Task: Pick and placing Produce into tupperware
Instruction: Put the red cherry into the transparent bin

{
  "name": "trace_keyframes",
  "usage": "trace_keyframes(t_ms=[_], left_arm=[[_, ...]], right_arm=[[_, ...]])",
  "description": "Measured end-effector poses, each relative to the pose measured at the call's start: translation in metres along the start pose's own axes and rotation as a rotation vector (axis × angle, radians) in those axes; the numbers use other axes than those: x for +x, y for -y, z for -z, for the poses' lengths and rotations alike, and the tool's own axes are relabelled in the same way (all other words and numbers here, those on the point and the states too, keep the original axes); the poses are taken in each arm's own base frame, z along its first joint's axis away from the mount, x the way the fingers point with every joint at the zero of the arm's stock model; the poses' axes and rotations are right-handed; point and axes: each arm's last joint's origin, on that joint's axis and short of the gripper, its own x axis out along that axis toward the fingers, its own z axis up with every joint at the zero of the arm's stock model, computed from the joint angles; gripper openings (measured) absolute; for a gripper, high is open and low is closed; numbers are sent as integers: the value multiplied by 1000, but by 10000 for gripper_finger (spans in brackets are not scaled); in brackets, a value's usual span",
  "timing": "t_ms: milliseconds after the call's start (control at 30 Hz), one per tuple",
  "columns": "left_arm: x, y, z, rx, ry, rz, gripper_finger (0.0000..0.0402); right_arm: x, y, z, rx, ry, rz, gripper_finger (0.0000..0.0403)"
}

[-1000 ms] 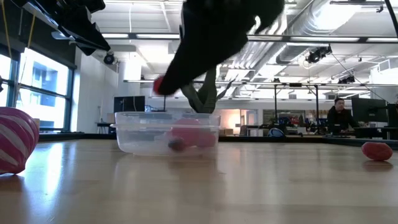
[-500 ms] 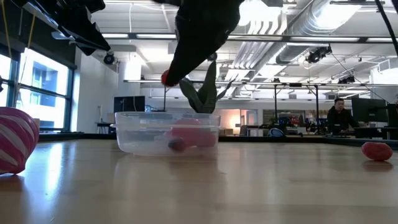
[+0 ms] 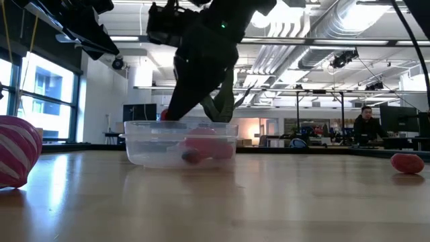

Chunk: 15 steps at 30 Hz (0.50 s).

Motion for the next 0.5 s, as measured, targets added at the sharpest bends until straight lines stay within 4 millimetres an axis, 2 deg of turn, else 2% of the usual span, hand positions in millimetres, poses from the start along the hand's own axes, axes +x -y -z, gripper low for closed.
trace_keyframes(t_ms=[167,500], left_arm=[[0,0,0,0,0,0,53],[0,0,0,0,0,0,53]], right_arm=[[13,6,5,11,-28,1,113],[15,13,6,28,-31,-16,113]])
